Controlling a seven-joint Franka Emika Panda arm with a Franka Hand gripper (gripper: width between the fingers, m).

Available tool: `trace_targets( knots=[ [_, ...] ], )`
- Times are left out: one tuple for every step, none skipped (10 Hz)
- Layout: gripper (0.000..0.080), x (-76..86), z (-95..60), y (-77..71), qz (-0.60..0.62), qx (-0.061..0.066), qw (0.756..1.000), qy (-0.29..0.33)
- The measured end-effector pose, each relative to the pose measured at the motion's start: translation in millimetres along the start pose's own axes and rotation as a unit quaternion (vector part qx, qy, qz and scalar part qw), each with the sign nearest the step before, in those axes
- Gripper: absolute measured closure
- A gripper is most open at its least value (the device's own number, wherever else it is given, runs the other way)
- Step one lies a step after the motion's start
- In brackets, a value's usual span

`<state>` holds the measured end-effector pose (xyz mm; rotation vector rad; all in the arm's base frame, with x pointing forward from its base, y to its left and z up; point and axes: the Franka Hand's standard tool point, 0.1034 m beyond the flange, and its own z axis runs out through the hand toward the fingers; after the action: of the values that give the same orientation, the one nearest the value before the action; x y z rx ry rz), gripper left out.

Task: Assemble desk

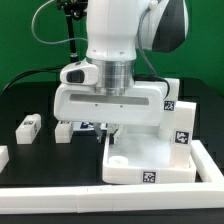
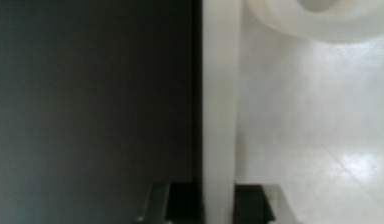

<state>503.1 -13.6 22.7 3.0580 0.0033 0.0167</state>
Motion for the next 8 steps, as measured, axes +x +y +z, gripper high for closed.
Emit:
trace_targets(
  knots=[
    [0.0736, 9.9, -3.7, 2.9, -0.074, -0.007, 0.997, 0.006],
    [0.0735, 21.5, -6.0, 16.2, -0.133, -0.01, 0.991, 0.013],
    [0.0737, 32.1, -7.9, 20.0, -0.142, -0.009, 0.99, 0.018],
    [0.0737, 44.1, -11.7, 20.4, -0.181, -0.015, 0.983, 0.022],
    [0.0738, 51.1, -11.2, 24.0, -0.217, -0.027, 0.976, 0.018],
    [0.0738, 53.5, -8.6, 25.6, -0.243, -0.04, 0.969, 0.012],
    [0.0737, 58.5, -7.1, 28.6, -0.274, -0.051, 0.96, 0.013],
    [0.0737, 61.5, -5.9, 30.6, -0.305, -0.056, 0.951, 0.015]
  ],
)
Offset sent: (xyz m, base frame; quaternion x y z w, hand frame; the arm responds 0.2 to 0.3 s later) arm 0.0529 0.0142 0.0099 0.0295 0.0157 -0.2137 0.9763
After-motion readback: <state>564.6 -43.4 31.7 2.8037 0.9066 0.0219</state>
